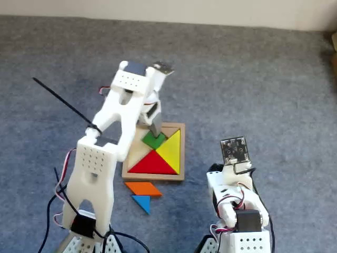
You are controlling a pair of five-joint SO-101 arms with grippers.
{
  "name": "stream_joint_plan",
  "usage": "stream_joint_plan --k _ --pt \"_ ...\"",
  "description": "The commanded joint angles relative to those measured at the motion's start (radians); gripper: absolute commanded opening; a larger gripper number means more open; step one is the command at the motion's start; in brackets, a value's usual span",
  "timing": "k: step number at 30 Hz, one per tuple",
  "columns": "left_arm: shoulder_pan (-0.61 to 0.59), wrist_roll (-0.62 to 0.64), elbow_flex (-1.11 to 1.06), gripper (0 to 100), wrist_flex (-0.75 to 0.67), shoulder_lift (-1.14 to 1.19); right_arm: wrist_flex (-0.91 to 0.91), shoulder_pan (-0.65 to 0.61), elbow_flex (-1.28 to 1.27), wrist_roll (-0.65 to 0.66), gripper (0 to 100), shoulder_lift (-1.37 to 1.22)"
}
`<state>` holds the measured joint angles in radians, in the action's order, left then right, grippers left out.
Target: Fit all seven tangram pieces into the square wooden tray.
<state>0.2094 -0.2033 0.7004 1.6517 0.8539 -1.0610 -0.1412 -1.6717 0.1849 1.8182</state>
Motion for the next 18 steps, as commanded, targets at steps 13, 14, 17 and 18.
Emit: stream_joint_plan --k 13,14,17,18 --pt "0.015 0.037 0.171 25 0.118 -0.196 0.002 0.013 -0.102 -0.002 0.4 0.019" --pt "0.015 0.037 0.134 26 0.118 -0.242 0.002 0.013 -0.102 -0.002 0.4 0.019" --pt "0.027 0.032 -0.013 26 0.118 -0.398 0.002 0.013 -0.102 -0.002 0.4 0.019" --pt "0.031 0.032 -0.073 26 0.118 -0.456 0.002 0.013 -0.102 -0.002 0.4 0.019"
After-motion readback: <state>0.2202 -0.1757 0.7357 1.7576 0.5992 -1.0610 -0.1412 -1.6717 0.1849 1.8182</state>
